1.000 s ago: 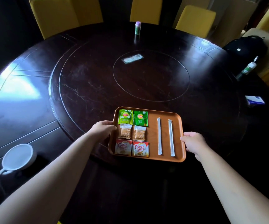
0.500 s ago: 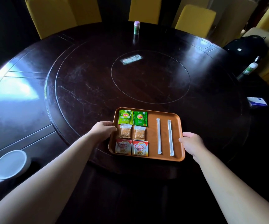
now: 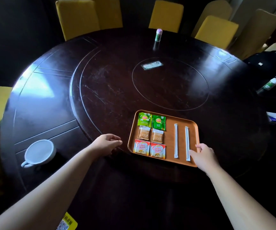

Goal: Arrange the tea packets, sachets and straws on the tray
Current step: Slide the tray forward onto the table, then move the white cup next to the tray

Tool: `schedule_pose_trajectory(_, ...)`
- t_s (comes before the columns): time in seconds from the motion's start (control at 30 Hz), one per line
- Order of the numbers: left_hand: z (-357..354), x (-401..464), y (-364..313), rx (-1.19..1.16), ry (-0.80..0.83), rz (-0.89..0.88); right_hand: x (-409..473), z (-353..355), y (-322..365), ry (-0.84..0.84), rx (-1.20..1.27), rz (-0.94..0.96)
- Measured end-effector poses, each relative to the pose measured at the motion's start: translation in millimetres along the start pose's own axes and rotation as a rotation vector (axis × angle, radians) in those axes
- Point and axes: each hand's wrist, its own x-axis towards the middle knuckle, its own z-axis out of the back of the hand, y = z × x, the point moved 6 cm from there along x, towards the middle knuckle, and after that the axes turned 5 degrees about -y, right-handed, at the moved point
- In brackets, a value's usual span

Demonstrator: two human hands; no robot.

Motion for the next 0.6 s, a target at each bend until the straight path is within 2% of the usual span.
schedule_pose_trajectory(0.13, 49.9, -31.8, 36.6, 0.02, -0.08, -0.033, -38.4, -17.4, 32.2, -0.051, -0.147, 0.172)
schedule_pose_trajectory(0.3, 121.2, -73.7, 87.7, -0.04, -0.228, -0.046, -99.2, -63.9, 92.6, 0.052, -0.172, 0.435)
schedule_pose_trajectory(0.5, 213.7, -122.8, 129.1, 0.084, -0.657, -0.111, -164.3, -124.1, 158.3, 0.186, -0.208, 0.718)
schedule_pose_trajectory(0.6, 240.9, -132.6, 152.7, 0.137, -0.734, -0.096, -183.6, -148.6, 178.7, 0.237, -0.266, 0.765)
